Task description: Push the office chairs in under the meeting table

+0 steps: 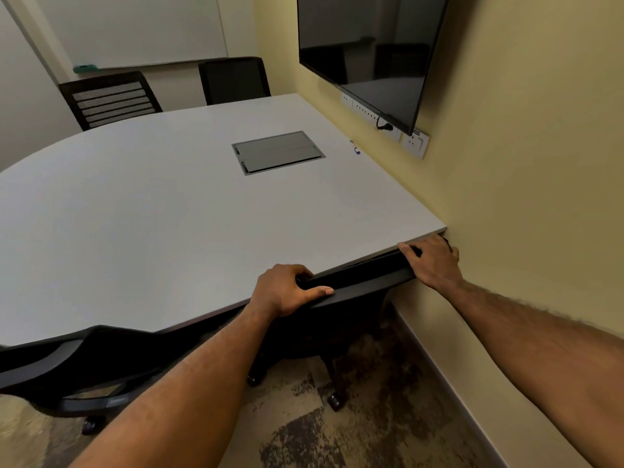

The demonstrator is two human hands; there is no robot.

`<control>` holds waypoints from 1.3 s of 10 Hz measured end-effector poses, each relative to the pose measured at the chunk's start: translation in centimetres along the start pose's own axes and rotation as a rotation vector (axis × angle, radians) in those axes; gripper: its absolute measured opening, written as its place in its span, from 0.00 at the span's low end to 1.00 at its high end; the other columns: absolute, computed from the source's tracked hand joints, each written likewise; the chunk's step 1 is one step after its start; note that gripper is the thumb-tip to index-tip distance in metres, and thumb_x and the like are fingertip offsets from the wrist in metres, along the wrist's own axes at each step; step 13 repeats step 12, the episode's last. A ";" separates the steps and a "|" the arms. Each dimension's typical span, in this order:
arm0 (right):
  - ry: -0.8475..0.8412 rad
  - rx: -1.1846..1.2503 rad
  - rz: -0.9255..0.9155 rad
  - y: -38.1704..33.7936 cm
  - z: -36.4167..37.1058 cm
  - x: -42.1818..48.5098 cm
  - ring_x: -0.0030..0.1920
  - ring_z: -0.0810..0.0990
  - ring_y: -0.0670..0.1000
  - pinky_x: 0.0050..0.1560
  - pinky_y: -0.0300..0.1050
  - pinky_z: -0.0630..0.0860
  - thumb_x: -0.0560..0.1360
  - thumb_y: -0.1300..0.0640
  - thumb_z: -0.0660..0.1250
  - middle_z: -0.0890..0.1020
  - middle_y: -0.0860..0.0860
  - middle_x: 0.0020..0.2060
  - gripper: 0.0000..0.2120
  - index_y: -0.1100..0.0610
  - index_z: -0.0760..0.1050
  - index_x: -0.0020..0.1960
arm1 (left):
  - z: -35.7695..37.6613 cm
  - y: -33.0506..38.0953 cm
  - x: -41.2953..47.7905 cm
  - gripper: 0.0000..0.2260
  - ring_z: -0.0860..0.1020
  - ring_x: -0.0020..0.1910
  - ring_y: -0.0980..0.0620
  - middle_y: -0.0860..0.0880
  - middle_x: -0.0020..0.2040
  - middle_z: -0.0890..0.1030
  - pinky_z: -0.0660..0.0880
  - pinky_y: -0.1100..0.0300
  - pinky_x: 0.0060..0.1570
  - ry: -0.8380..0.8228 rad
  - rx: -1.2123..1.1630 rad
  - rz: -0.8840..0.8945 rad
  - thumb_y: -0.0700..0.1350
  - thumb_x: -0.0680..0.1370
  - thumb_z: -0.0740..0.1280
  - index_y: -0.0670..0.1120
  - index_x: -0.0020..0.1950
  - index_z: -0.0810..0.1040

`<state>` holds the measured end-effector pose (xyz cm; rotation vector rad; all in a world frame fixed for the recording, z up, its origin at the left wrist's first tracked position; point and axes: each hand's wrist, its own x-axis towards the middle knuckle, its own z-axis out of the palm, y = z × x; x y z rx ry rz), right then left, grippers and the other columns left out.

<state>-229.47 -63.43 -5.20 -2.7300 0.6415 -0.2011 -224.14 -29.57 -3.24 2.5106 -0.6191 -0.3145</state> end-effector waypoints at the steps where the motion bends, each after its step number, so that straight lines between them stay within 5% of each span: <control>1: -0.036 -0.016 0.003 0.4 -0.3 1.0 0.76 0.64 0.55 0.74 0.69 0.55 0.80 0.35 0.56 0.78 0.52 0.67 0.26 0.51 0.82 0.61 | 0.5 0.2 1.0 0.36 0.81 0.55 0.55 0.57 0.56 0.84 0.78 0.54 0.55 0.015 0.005 -0.007 0.81 0.64 0.64 0.56 0.58 0.82; 8: -0.115 -0.120 -0.036 1.3 -1.2 3.4 0.79 0.59 0.54 0.76 0.70 0.42 0.80 0.33 0.54 0.76 0.54 0.68 0.30 0.54 0.78 0.66 | 2.0 1.8 2.6 0.36 0.81 0.56 0.53 0.55 0.58 0.84 0.77 0.54 0.53 0.022 0.074 -0.005 0.79 0.68 0.60 0.55 0.62 0.81; 10: -0.042 -0.221 -0.208 0.1 -1.3 2.5 0.69 0.73 0.54 0.74 0.61 0.59 0.81 0.36 0.57 0.79 0.54 0.65 0.29 0.58 0.79 0.64 | 1.7 1.1 0.8 0.34 0.77 0.64 0.49 0.51 0.67 0.79 0.74 0.51 0.58 0.063 0.155 -0.001 0.74 0.76 0.55 0.52 0.72 0.73; 13: -0.093 -0.166 -0.392 -5.5 -1.0 0.0 0.70 0.72 0.55 0.74 0.53 0.62 0.81 0.38 0.58 0.78 0.54 0.67 0.27 0.58 0.77 0.67 | -1.9 -3.0 -2.1 0.35 0.76 0.66 0.49 0.51 0.70 0.77 0.74 0.50 0.61 0.064 0.216 -0.068 0.75 0.75 0.54 0.53 0.72 0.72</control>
